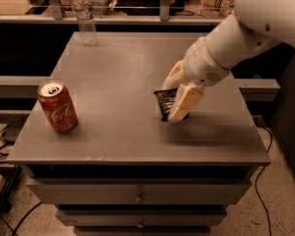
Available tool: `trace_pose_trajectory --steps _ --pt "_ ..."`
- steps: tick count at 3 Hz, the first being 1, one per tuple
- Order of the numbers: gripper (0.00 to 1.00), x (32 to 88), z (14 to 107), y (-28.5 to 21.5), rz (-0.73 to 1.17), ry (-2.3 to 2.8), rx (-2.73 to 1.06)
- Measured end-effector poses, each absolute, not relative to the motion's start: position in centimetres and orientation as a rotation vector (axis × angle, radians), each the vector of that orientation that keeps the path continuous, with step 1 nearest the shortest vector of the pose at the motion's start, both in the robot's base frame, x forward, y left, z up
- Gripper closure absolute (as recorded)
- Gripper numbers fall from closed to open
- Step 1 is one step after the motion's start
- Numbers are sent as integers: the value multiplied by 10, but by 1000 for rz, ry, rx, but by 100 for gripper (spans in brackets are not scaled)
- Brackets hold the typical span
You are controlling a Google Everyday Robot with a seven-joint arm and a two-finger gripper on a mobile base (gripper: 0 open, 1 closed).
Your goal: Move rxbar chocolate near coke can
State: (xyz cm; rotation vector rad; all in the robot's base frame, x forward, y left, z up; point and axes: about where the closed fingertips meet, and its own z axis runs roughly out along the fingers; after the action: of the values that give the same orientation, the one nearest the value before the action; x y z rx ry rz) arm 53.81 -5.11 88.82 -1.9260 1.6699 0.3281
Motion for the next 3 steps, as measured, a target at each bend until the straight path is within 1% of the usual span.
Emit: trace_pose_trajectory --steps 2,3 --pt "100 539 882 16 385 1552 -1974" --pt "96 553 869 55 437 1495 -1975"
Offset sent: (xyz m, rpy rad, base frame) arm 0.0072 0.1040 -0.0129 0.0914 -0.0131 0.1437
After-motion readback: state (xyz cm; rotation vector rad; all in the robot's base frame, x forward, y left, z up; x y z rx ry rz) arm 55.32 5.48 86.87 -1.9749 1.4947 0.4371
